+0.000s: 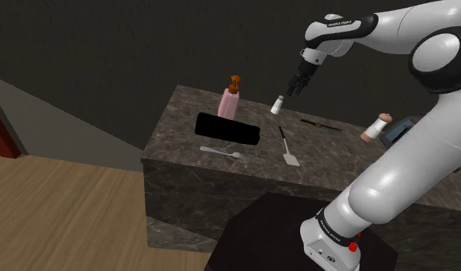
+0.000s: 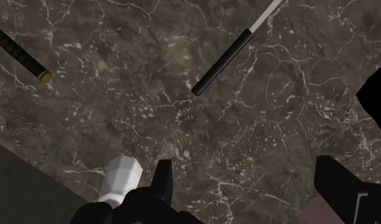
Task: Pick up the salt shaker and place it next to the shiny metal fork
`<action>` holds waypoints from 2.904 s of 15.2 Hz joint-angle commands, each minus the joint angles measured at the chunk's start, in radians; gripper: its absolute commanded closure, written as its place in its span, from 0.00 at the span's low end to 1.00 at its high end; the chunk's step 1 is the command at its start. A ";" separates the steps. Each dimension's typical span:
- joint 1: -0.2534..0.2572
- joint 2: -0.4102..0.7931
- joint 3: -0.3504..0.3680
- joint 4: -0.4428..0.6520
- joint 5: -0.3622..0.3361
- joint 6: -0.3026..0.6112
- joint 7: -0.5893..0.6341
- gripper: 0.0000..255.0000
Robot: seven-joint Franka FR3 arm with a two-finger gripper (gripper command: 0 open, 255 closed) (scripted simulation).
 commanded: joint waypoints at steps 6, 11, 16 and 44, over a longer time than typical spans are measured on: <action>-0.080 0.296 -0.020 0.252 0.143 -0.007 -0.159 0.00; -0.180 0.520 0.003 0.502 0.230 -0.058 -0.233 0.00; -0.198 0.573 0.015 0.517 0.250 -0.025 -0.248 0.00; -0.195 0.561 0.012 0.531 0.244 -0.050 -0.241 1.00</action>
